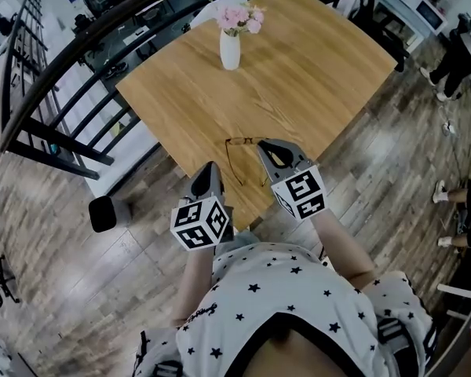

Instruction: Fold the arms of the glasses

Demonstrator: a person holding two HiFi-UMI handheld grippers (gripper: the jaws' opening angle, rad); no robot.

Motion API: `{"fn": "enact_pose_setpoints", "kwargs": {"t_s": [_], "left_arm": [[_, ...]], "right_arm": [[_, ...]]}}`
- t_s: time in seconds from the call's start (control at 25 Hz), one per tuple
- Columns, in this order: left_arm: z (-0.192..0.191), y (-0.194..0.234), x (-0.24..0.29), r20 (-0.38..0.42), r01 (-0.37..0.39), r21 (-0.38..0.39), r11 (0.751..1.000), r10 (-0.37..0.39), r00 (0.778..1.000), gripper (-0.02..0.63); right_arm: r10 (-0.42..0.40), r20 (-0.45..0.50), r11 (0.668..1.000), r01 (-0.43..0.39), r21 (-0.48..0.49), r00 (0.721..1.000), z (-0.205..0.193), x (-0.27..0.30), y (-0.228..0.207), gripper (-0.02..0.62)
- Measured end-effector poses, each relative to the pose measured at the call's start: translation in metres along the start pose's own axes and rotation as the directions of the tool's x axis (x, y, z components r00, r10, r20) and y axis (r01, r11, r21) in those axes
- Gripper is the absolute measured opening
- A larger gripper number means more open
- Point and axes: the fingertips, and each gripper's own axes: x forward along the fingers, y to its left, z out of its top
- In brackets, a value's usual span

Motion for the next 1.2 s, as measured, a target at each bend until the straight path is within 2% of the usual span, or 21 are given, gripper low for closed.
{"fn": "enact_pose_setpoints", "kwargs": {"t_s": [0.4,0.6,0.8,1.04,1.08,1.16,1.2], "left_arm": [[-0.008,0.019,0.024,-0.057,0.038,-0.016,0.999,-0.038,0.998,0.006],[-0.014,0.029,0.033,-0.101,0.061,-0.018,0.998,-0.062,0.993,0.006],[-0.019,0.039,0.042,-0.137,0.071,-0.027,0.997,-0.074,0.988,0.006],[-0.024,0.051,0.050,-0.169,0.079,-0.046,0.996,-0.086,0.982,0.006],[-0.024,0.052,0.051,-0.172,0.082,-0.048,0.995,-0.089,0.981,0.006],[-0.026,0.055,0.053,-0.176,0.087,-0.055,0.995,-0.095,0.980,0.008],[-0.027,0.056,0.054,-0.178,0.087,-0.060,0.994,-0.097,0.979,0.006]], "right_arm": [[0.033,-0.147,0.996,-0.046,-0.082,0.989,-0.042,0.051,-0.014,0.020],[0.081,-0.259,0.987,-0.114,-0.114,0.962,-0.068,0.075,-0.009,0.020],[0.113,-0.407,0.960,-0.205,-0.192,0.906,-0.094,0.094,-0.011,0.021],[0.166,-0.543,0.904,-0.347,-0.250,0.823,-0.120,0.112,-0.008,0.025],[0.172,-0.564,0.893,-0.370,-0.258,0.807,-0.124,0.114,-0.007,0.032],[0.174,-0.606,0.867,-0.413,-0.279,0.776,-0.131,0.118,-0.006,0.095],[0.171,-0.622,0.854,-0.430,-0.292,0.764,-0.135,0.120,-0.005,0.095]]}}
